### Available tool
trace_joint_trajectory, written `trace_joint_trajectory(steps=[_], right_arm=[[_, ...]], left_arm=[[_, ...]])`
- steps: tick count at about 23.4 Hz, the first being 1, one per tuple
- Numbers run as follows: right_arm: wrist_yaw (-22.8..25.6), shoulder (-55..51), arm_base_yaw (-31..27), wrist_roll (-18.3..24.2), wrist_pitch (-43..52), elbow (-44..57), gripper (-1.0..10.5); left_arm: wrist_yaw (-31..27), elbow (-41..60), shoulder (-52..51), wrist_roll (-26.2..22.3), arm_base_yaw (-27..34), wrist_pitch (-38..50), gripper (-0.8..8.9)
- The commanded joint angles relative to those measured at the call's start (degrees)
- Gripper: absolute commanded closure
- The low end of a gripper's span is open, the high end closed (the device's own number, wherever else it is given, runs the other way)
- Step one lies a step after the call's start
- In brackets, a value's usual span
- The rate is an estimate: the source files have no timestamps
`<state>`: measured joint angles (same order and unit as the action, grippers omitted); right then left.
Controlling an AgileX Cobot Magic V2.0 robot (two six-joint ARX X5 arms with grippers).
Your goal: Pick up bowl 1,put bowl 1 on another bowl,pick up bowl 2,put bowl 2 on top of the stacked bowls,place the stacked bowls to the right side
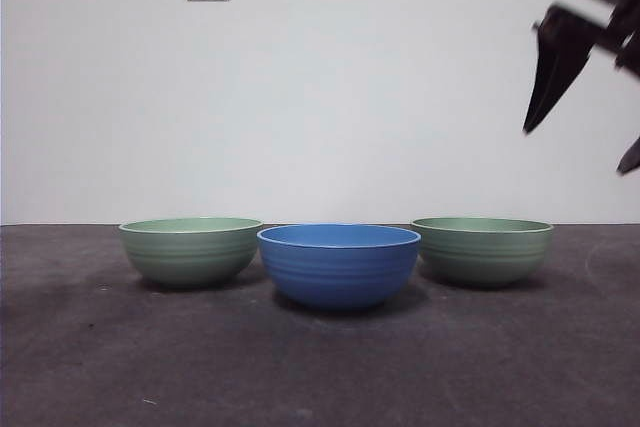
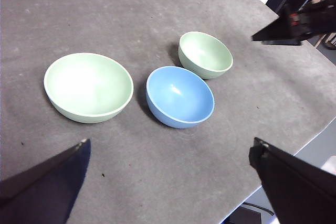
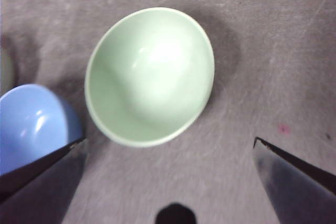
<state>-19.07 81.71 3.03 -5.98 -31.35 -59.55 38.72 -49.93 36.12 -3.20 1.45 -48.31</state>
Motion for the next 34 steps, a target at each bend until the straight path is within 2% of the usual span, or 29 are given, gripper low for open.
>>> trace_joint_trajectory(steps=[1,8,17,19,22,25,26,31,34], right_arm=[[0.2,3.8,0.1,-1.2,3.3,-0.1,4.1],[1.6,11.4,0.1,-2.2,8.7,-0.1,4.3],[1.4,17.1,0.2,-2.2,12.5,-0.1,7.0],[1.4,17.8,0.5,-2.8,13.3,-0.1,7.0],[1.4,17.8,0.8,-3.2,14.5,-0.1,8.6],[1.4,17.8,0.9,-3.5,15.1,-0.1,9.1],[1.4,17.8,0.9,-3.8,15.3,-0.1,9.6],[1.3,17.0,0.9,-4.8,15.9,-0.1,9.6],[1.0,12.7,1.6,-5.8,15.3,-0.1,9.6]], left_arm=[[0.3,-0.1,-0.2,0.2,0.0,0.2,2.51],[0.3,-0.1,-0.2,0.2,0.0,-0.4,2.51],[0.3,-0.1,-0.2,0.2,0.0,-1.1,2.51],[0.3,-0.1,-0.2,0.2,0.0,-1.1,2.51],[0.3,-0.1,-0.1,0.2,0.0,-1.1,2.51],[0.3,-0.1,-0.1,0.2,0.0,-1.1,2.51],[0.3,-0.1,-0.2,0.2,0.0,-1.1,2.51],[0.3,-0.1,-0.1,0.2,0.0,-1.1,2.51],[0.3,-0.1,-0.1,0.2,0.0,-1.1,2.51]])
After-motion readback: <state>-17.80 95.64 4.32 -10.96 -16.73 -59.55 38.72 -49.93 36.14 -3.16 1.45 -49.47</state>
